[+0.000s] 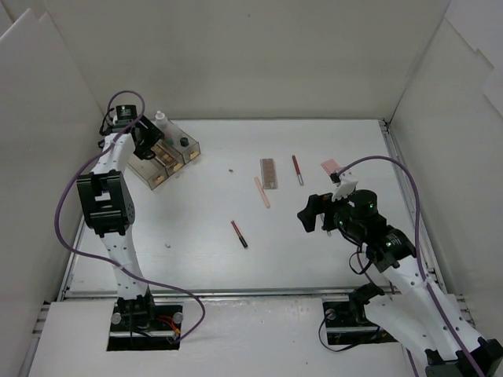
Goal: Organize the makeup
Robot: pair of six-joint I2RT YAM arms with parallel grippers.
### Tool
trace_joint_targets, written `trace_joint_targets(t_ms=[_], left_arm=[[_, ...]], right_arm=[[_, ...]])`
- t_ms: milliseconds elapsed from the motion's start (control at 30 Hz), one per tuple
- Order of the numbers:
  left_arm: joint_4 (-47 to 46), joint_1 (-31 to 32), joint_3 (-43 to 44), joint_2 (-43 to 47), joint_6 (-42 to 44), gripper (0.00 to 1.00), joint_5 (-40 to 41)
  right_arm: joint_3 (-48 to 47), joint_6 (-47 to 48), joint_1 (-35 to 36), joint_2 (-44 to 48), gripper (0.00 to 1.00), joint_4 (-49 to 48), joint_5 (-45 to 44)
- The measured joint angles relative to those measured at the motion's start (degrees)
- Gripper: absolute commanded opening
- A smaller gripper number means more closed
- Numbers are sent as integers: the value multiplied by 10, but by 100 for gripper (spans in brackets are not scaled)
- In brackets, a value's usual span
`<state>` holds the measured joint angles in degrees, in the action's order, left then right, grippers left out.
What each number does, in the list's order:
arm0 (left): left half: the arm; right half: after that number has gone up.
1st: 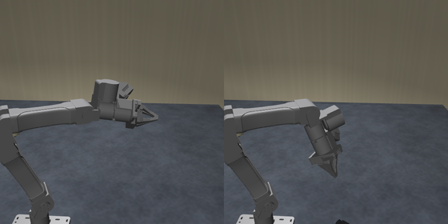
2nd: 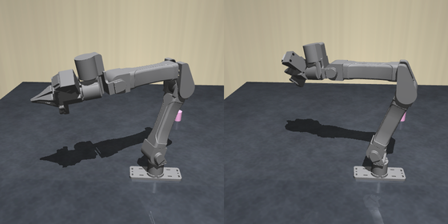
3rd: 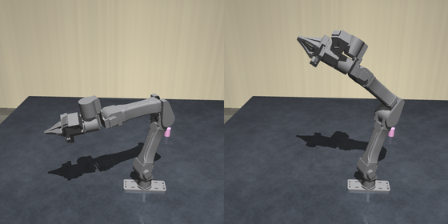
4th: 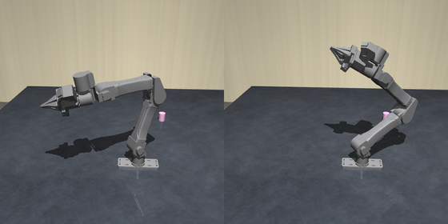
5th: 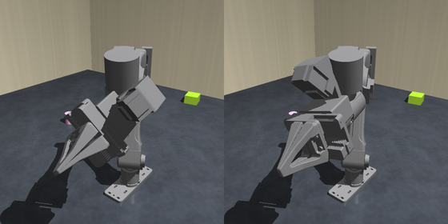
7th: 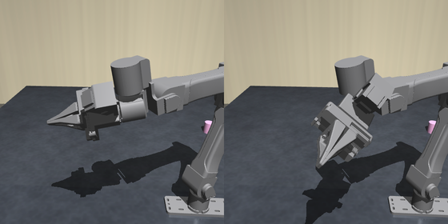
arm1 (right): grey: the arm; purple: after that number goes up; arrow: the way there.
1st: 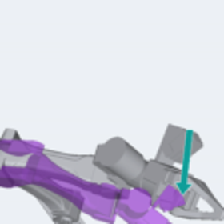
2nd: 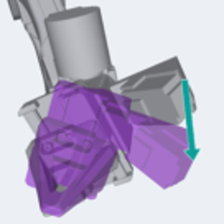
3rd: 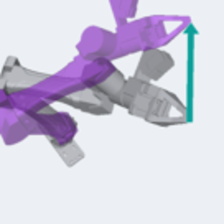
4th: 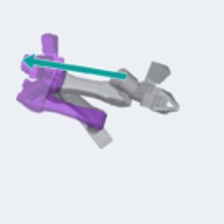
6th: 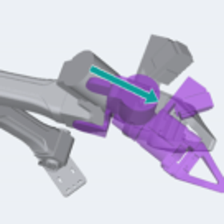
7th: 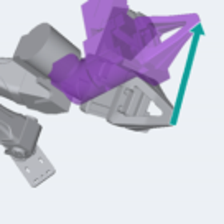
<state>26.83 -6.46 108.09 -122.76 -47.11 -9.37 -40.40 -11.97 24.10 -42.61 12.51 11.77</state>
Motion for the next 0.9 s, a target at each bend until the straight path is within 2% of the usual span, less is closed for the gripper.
trace_joint_targets(t_ms=[133,300,633,767,900], left_arm=[[-10,2,-50,29,4,62,-1],[10,24,-110,118,41,62,6],[33,197,-268,343,130,63,41],[52,210,-348,396,142,67,51],[77,210,-404,454,151,79,66]], right_arm=[[-2,0,0,7,96,6,-10],[-16,-2,0,-19,94,10,-21],[-109,-19,0,-190,90,7,-56],[-148,-31,0,-262,89,1,-80],[-172,-29,-14,-319,88,0,-110]])
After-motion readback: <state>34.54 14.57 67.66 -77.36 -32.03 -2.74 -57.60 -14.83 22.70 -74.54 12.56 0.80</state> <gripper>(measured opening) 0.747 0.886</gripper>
